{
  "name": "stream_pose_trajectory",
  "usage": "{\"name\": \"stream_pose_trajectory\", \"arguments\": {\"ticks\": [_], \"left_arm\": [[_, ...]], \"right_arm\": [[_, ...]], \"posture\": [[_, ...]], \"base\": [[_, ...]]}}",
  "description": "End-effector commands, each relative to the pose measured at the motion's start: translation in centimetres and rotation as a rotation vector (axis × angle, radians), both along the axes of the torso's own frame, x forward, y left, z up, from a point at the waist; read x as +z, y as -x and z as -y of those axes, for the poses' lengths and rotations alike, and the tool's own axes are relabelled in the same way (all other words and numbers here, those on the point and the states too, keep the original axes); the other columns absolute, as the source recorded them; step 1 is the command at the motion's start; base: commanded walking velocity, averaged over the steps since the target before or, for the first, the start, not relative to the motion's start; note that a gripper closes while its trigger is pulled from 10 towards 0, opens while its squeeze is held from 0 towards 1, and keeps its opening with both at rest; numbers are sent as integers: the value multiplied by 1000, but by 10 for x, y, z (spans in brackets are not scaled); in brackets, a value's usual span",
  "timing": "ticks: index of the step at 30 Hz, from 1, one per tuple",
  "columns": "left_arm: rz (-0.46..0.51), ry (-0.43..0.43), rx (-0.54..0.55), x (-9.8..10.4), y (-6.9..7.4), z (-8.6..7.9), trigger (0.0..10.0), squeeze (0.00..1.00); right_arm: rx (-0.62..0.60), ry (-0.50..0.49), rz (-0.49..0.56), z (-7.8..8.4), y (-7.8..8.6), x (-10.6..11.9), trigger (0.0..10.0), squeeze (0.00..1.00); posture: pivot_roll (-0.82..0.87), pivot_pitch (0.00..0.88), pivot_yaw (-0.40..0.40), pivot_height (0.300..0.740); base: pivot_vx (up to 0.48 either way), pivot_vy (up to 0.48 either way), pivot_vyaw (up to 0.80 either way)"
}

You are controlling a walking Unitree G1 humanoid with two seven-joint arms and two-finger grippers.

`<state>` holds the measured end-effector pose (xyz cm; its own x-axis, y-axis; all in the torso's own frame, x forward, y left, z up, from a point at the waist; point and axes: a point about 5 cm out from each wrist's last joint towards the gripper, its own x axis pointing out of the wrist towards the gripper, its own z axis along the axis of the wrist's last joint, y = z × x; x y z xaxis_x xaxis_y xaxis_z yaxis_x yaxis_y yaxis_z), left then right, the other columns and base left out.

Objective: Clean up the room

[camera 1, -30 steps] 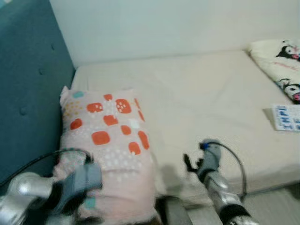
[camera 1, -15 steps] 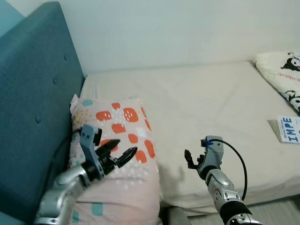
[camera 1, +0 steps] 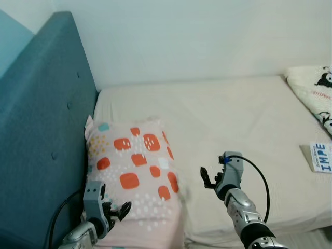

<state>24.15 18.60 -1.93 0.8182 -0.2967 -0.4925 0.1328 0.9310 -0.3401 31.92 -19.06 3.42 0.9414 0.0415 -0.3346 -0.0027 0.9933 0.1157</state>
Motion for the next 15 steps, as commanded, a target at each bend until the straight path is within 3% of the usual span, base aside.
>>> {"name": "stream_pose_trajectory", "arguments": {"ticks": [1, 2, 3, 4, 5, 6, 7, 8, 10, 13, 15], "left_arm": [[-80, -30, 45, -17, 17, -11, 10000, 0], [-160, -50, 72, -33, 35, -15, 10000, 0], [-160, -50, 72, -33, 35, -15, 10000, 0], [-233, -62, 86, -45, 53, -17, 10000, 0], [-233, -62, 86, -45, 53, -17, 10000, 0], [-290, -75, 85, -55, 67, -16, 10000, 0], [-290, -75, 85, -55, 67, -16, 10000, 0], [-337, -81, 80, -63, 79, -14, 10000, 0], [-337, -81, 80, -63, 79, -14, 10000, 0], [-417, -92, 67, -73, 95, -10, 10000, 0], [-430, -96, 63, -74, 97, -10, 10000, 0]], "right_arm": [[7, 9, -45, 0, 8, -11, 10000, 0], [12, 27, -89, -1, 14, -20, 10000, 0], [12, 27, -89, -1, 14, -20, 10000, 0], [15, 51, -117, -1, 21, -28, 10000, 0], [15, 51, -117, -1, 21, -28, 10000, 0], [20, 43, -124, -1, 26, -33, 10000, 0], [20, 43, -124, -1, 26, -33, 10000, 0], [47, 57, -133, -3, 30, -36, 10000, 0], [47, 57, -133, -3, 30, -36, 10000, 0], [115, 50, -124, -11, 32, -38, 10000, 0], [127, 47, -121, -13, 32, -38, 10000, 0]], "posture": [[-139, 86, 12, 740], [-134, 80, 9, 740], [-134, 80, 9, 740], [-132, 78, 9, 740], [-132, 78, 9, 740], [-132, 78, 9, 740], [-132, 78, 9, 740], [-132, 80, 15, 740], [-132, 80, 15, 740], [-134, 82, 21, 740], [-133, 83, 22, 740]], "base": [[0, 0, 0], [0, 0, 0], [0, 0, 0], [0, 0, 0], [0, 0, 0], [0, 0, 0], [0, 0, 0], [0, 0, 781], [0, 0, 781], [0, 0, 769], [0, 0, 769]]}}
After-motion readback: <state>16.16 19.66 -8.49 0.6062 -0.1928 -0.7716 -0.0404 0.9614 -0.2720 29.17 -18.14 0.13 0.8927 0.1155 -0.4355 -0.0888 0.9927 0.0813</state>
